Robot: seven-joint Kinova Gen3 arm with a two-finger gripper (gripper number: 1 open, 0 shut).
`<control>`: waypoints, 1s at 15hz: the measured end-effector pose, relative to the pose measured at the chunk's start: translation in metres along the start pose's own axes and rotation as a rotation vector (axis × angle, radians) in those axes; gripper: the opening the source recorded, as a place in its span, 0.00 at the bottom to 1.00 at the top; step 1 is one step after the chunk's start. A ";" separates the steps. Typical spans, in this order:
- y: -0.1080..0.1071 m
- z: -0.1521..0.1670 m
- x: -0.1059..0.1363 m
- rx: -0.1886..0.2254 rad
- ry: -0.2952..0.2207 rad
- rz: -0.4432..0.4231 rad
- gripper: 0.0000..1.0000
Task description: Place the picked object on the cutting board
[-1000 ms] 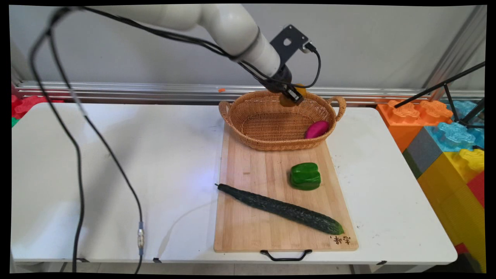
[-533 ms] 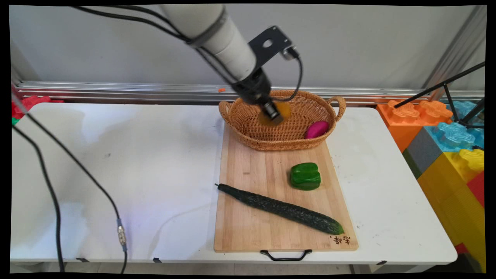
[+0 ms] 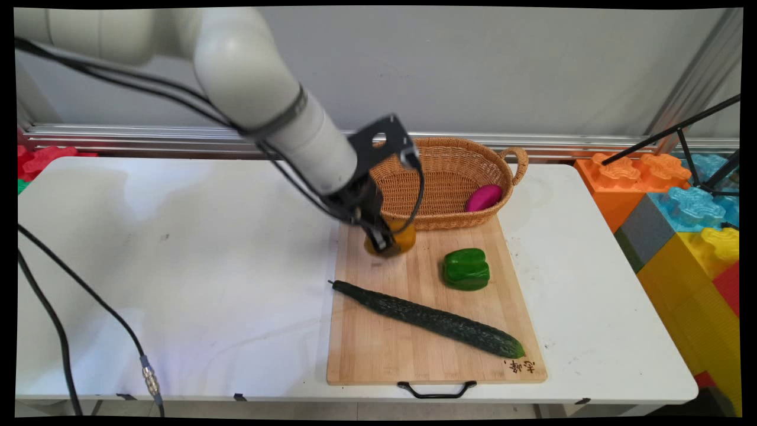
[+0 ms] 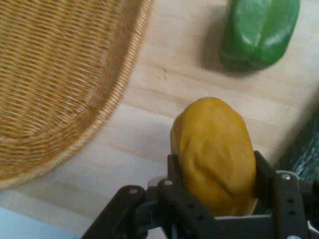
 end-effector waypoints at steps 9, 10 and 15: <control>0.016 0.060 -0.014 0.023 0.003 0.018 0.00; 0.016 0.063 -0.013 0.026 0.003 0.018 0.00; 0.017 0.062 -0.006 0.009 0.009 0.016 1.00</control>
